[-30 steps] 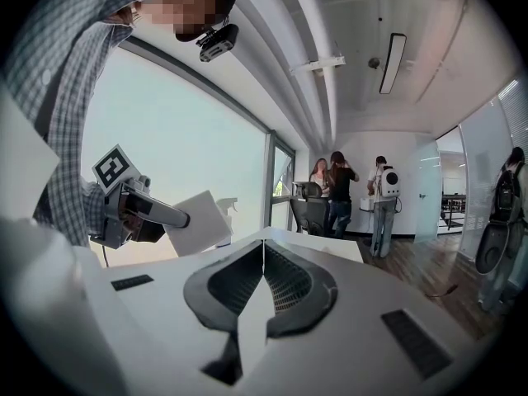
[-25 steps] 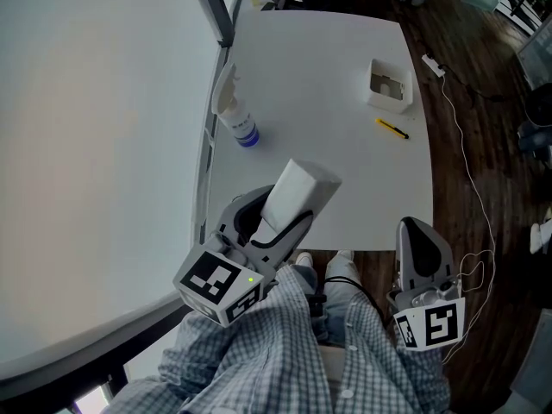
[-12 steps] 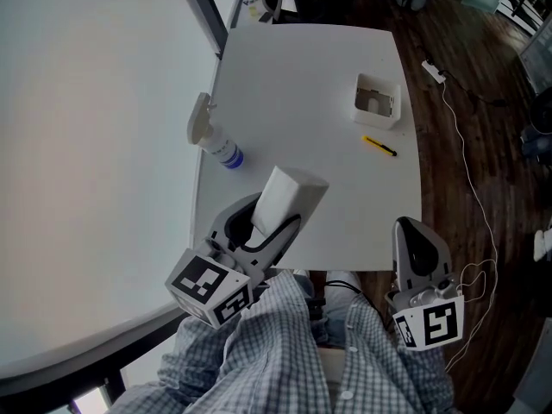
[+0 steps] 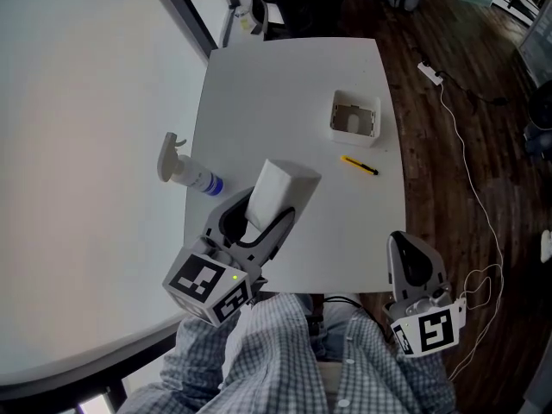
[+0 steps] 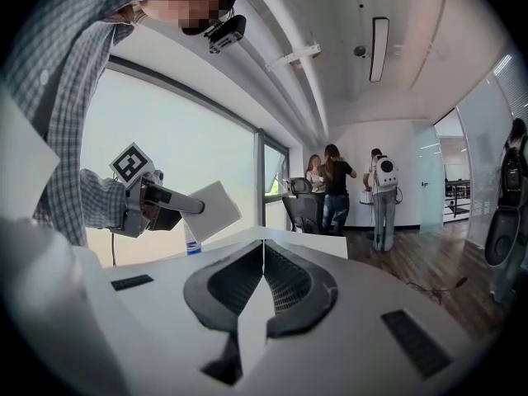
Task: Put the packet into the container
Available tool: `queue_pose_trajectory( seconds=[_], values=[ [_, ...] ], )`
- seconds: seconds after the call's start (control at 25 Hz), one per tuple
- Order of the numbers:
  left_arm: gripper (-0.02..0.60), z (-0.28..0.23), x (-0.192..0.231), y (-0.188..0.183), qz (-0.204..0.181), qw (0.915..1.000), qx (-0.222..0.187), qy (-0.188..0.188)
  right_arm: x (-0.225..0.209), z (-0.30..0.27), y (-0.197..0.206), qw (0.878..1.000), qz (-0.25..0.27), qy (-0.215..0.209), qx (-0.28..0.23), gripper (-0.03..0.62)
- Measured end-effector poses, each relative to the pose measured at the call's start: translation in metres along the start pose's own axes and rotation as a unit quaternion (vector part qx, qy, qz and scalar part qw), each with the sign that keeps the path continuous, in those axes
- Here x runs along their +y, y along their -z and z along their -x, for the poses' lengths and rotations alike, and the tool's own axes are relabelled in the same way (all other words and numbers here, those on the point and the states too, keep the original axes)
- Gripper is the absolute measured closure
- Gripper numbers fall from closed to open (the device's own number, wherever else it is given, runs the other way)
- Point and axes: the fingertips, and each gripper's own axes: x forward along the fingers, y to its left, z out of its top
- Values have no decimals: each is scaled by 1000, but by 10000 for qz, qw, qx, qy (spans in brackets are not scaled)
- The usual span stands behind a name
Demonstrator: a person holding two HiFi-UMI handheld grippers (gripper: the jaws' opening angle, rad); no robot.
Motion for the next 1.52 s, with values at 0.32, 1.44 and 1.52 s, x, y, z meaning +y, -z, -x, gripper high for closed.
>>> queue_pose_trajectory(
  seconds=[0.32, 1.44, 1.52],
  values=[
    [321, -49, -6, -5, -139, 9998, 144, 71, -32, 2, 11, 9998, -178, 75, 38, 579],
    [321, -229, -6, -4, -778, 9936, 750, 316, -124, 27, 60, 9947, -735, 609, 370, 579],
    [321, -239, -4, -3, -823, 9930, 782, 311, -128, 28, 63, 9944, -766, 625, 385, 579]
  ],
)
